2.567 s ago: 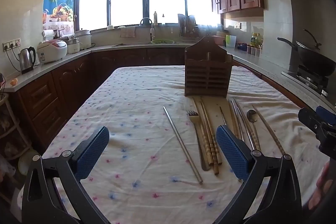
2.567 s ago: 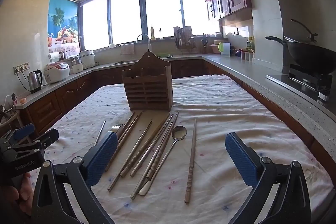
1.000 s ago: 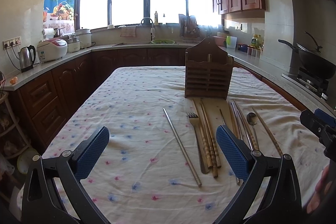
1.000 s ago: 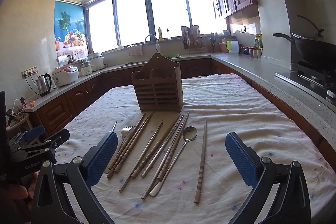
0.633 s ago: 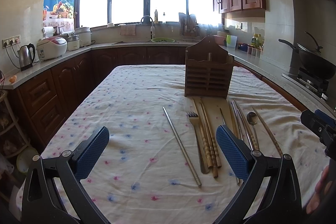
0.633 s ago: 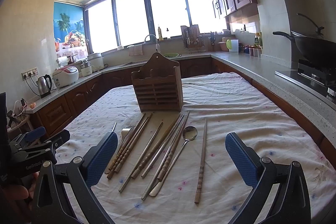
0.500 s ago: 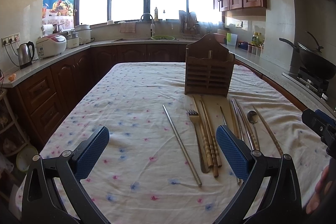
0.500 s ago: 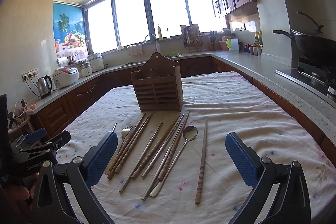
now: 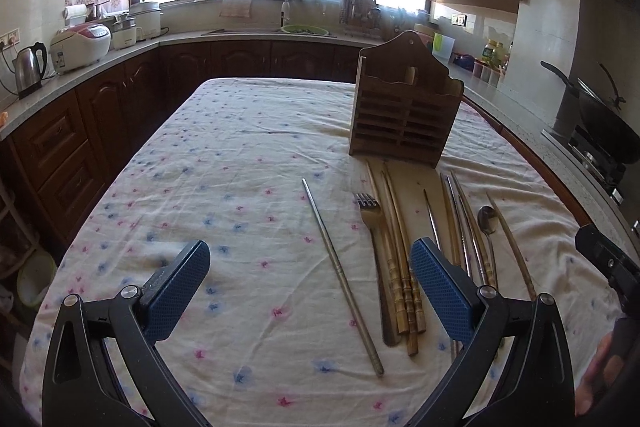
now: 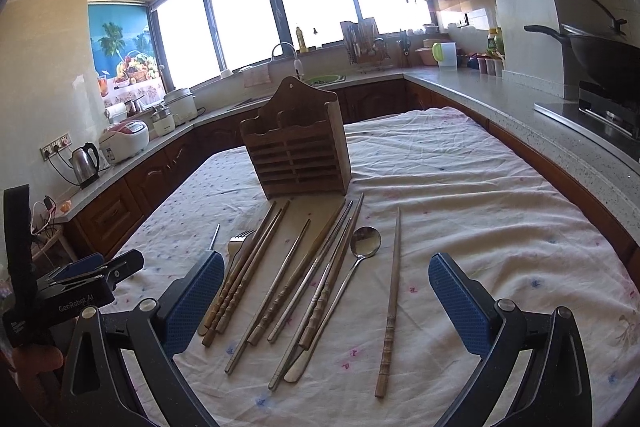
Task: Organize utensils
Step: 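Close the left tool on the fork while the right tool grasps the metal spoon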
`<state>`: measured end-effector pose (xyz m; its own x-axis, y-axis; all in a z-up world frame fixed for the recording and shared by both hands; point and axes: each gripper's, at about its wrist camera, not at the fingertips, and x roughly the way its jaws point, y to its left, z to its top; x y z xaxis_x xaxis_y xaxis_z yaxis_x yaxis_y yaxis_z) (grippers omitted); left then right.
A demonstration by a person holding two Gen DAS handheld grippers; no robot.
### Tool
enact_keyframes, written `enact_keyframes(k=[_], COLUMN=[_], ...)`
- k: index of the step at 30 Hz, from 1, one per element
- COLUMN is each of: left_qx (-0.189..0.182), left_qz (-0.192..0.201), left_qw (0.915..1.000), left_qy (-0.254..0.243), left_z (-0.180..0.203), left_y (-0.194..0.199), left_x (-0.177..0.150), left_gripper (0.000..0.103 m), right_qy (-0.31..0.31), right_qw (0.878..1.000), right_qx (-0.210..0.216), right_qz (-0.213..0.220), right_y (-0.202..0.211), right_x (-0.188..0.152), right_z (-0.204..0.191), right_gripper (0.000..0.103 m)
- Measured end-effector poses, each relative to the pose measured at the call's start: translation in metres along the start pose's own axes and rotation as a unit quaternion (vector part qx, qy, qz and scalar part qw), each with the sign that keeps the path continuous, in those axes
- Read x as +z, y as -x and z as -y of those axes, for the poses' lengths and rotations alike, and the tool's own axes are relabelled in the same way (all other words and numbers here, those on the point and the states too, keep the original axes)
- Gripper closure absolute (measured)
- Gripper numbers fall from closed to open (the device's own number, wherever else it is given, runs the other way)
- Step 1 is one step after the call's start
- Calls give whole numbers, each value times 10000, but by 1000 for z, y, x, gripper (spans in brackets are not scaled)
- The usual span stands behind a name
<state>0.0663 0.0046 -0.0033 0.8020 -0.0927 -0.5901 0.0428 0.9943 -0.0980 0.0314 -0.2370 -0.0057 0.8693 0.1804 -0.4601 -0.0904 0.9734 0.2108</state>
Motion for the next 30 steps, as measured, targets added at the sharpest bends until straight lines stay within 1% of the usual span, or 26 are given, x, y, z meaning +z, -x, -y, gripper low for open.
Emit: enact_keyframes(k=[1, 4, 5, 6, 7, 8, 9, 11, 13, 14, 15, 16, 19, 21, 24, 26, 27, 28, 29, 30], left_qx=[-73, -303, -380, -465, -564, -661, -744, -869, -959, -1007, -1053, -1098, -1184, -1218, -1269, -1318, -1348, -1322, -1319, -1340], left_qz=[-68, -331, -413, -499, -588, -666, -758, -937, -1117, -1208, -1293, -1371, -1563, -1669, -1838, -1978, -2038, -1964, -1950, -1943], left_qw=[9999, 9990, 9984, 9976, 9967, 9956, 9943, 9918, 9891, 9875, 9860, 9844, 9806, 9784, 9747, 9713, 9697, 9716, 9719, 9718], left_qy=[-25, -79, -79, -73, -52, -6, 22, 24, 18, 25, 44, 63, 72, 77, 54, 51, 59, 28, -10, -9], left_z=[2, 7, 8, 10, 10, 11, 11, 13, 15, 16, 16, 17, 20, 22, 25, 27, 27, 28, 28, 28], left_y=[-5, -25, -32, -39, -46, -52, -59, -73, -87, -94, -100, -106, -122, -132, -143, -151, -155, -155, -156, -156], left_x=[3, 15, 19, 22, 26, 29, 32, 36, 39, 40, 41, 41, 43, 45, 44, 42, 40, 40, 40, 40], left_gripper=[3, 11, 16, 18, 23, 28, 29, 35, 37, 38, 39, 40, 47, 50, 56, 66, 71, 78, 78, 78], right_qy=[-57, -187, -234, -289, -342, -390, -444, -539, -581, -602, -626, -626, -620, -575, -490, -440, -402, -368, -343, -326], right_qw=[10000, 9993, 9988, 9982, 9975, 9966, 9956, 9934, 9911, 9898, 9886, 9876, 9843, 9822, 9790, 9760, 9769, 9767, 9768, 9767], right_qx=[40, 111, 146, 171, 179, 179, 198, 231, 185, 167, 177, 171, 185, 197, 219, 227, 238, 246, 245, 223], right_qz=[-71, -311, -395, -489, -591, -699, -801, -981, -1187, -1278, -1355, -1429, -1644, -1779, -1968, -2122, -2087, -2101, -2097, -2110], right_y=[-5, -21, -27, -34, -42, -50, -58, -74, -89, -95, -102, -108, -123, -132, -147, -156, -156, -158, -159, -160], right_x=[2, 8, 10, 12, 14, 16, 18, 21, 23, 23, 23, 23, 22, 22, 22, 20, 21, 22, 23, 23], right_z=[3, 7, 9, 12, 14, 17, 20, 27, 33, 35, 38, 40, 46, 48, 52, 53, 53, 53, 53, 54], right_gripper=[2, 9, 13, 16, 19, 24, 29, 34, 39, 43, 45, 45, 49, 54, 61, 64, 65, 65, 71, 79])
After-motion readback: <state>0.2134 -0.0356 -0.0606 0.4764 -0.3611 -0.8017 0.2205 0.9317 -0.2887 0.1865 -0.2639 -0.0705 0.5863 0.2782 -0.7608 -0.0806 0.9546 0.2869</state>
